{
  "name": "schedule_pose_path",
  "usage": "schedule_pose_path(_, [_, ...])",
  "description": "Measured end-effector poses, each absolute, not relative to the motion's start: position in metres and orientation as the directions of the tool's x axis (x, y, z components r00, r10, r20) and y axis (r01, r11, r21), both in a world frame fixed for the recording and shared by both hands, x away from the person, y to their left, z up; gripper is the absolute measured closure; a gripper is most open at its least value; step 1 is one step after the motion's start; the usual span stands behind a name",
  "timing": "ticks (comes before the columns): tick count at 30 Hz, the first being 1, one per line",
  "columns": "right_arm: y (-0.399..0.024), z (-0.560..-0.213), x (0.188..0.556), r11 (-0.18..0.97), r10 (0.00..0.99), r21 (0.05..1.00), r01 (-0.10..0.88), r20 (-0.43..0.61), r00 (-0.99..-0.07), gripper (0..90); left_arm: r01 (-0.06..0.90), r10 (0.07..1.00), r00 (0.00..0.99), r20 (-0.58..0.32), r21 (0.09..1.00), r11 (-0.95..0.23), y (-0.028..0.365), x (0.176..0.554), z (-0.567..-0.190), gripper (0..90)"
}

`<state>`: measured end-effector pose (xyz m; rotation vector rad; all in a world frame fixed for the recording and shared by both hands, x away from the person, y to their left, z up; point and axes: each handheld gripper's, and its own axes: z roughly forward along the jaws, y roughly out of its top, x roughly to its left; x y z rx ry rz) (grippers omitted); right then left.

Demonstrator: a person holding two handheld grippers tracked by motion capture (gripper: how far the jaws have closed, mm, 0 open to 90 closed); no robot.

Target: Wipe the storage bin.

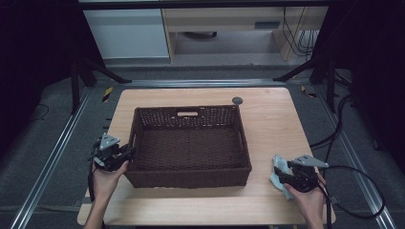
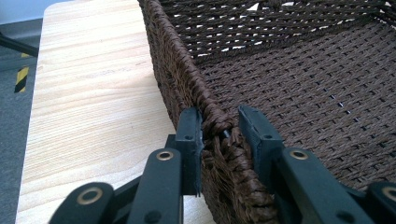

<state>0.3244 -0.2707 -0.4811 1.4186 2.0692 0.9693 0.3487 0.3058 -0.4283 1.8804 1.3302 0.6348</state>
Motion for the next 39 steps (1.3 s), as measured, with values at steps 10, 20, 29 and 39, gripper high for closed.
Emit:
schedule_pose_path(10, [-0.271,-0.491,0.325,0.268,0.913,0.7,0.662,0.036,-0.407,57.9,0.577,0.939,0.343,-0.018,0.793,-0.195,0.306,0.349,-0.428,69.3])
schedule_pose_path(20, [-0.269,-0.488,0.329,0.29,0.901,0.672,0.682,0.048,-0.431,78.6,0.572,0.937,0.348,-0.035,0.799,-0.182,0.307,0.35,-0.428,69.7])
schedule_pose_path(29, [-0.272,-0.472,0.337,0.254,0.879,0.76,0.598,0.077,-0.47,78.9,0.563,0.937,0.349,-0.027,0.805,-0.187,0.306,0.348,-0.429,70.2])
schedule_pose_path(39, [-0.27,-0.458,0.342,0.201,0.87,0.818,0.539,0.104,-0.483,78.9,0.556,0.936,0.351,-0.01,0.807,-0.2,0.302,0.341,-0.428,70.3])
